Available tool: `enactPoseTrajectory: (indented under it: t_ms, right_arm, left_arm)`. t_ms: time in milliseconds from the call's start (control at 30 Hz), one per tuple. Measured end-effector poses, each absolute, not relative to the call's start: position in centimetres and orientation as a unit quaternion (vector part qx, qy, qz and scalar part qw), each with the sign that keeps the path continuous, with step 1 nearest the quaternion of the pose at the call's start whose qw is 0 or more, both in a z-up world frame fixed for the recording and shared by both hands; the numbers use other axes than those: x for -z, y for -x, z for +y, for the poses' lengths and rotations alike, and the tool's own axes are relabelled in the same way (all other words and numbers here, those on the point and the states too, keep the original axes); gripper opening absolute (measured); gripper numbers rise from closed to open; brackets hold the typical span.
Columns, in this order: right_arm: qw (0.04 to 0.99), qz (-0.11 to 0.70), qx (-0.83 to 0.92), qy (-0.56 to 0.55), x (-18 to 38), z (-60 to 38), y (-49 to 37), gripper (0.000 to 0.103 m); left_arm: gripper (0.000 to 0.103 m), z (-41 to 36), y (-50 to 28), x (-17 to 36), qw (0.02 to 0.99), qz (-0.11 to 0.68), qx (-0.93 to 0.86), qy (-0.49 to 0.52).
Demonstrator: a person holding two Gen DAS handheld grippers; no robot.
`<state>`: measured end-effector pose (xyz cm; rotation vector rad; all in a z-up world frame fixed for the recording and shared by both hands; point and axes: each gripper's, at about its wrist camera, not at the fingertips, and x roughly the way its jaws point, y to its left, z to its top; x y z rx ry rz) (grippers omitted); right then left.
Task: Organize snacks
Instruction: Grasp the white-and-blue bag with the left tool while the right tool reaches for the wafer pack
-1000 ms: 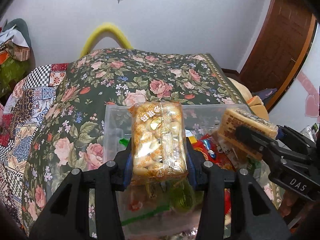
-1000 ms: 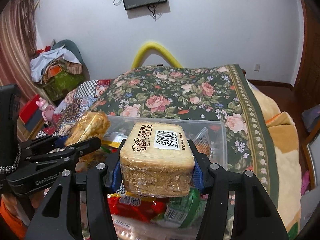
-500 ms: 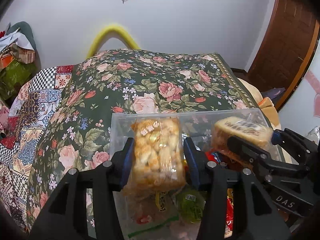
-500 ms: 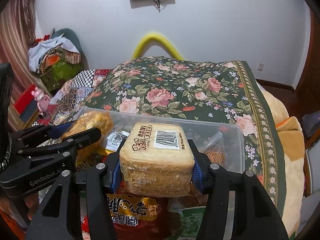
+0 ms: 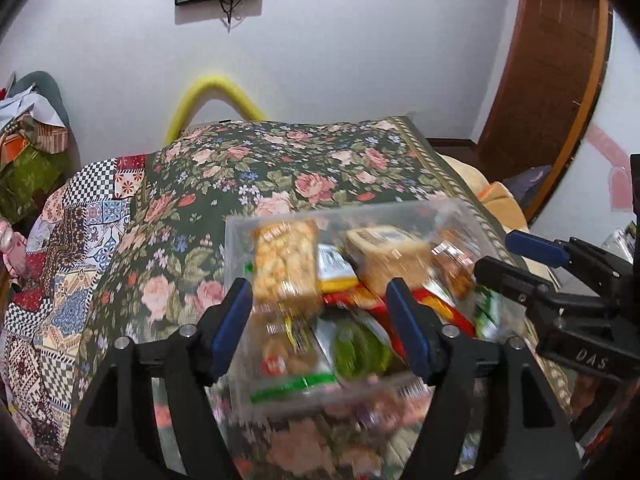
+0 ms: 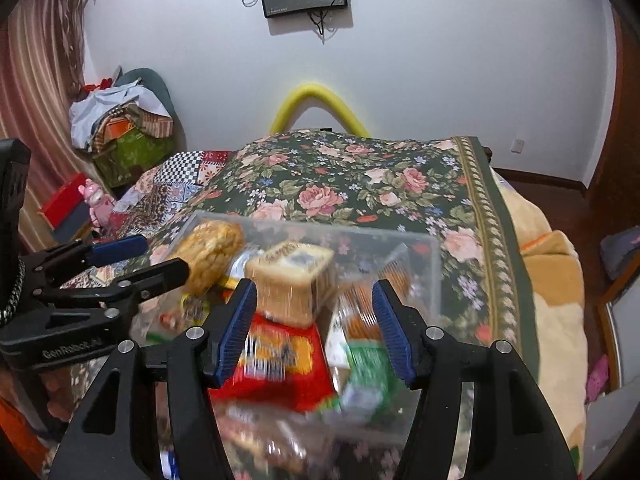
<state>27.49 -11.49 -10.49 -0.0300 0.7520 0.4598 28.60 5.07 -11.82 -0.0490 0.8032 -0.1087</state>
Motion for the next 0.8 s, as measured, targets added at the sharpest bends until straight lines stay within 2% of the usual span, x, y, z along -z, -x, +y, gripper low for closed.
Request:
enactPoseTrajectory:
  t_ms: [200,600,733,800]
  right_arm:
    - [0.904,0.367,-0.219,0.017,10.6,-13.9,-24.1,0.057]
    - [0.889,0.399,-0.223,0.012,12.6,-16.5,-18.7,0.06]
    - [0.887,0.403,-0.224,0.016,13.1,-16.7,-17.9,0.064]
    - [0.886,0.404,-0.225,0.018,13.3,-16.6,-17.5,0.065]
  left_arm:
    - [0.082,3.7,-24.3,12.3,0.911,0.406,0.066,0.023]
    - [0.09,1.3,-17.0,17.3,0.872,0.479,0.084,0.049]
    - [0.091,-0.4,-15.5,18.3,0.869,0.486,0.089,0.033]
    - [0.095,-1.2,-14.9,18.7,0.87,0.485,0.091,0.015]
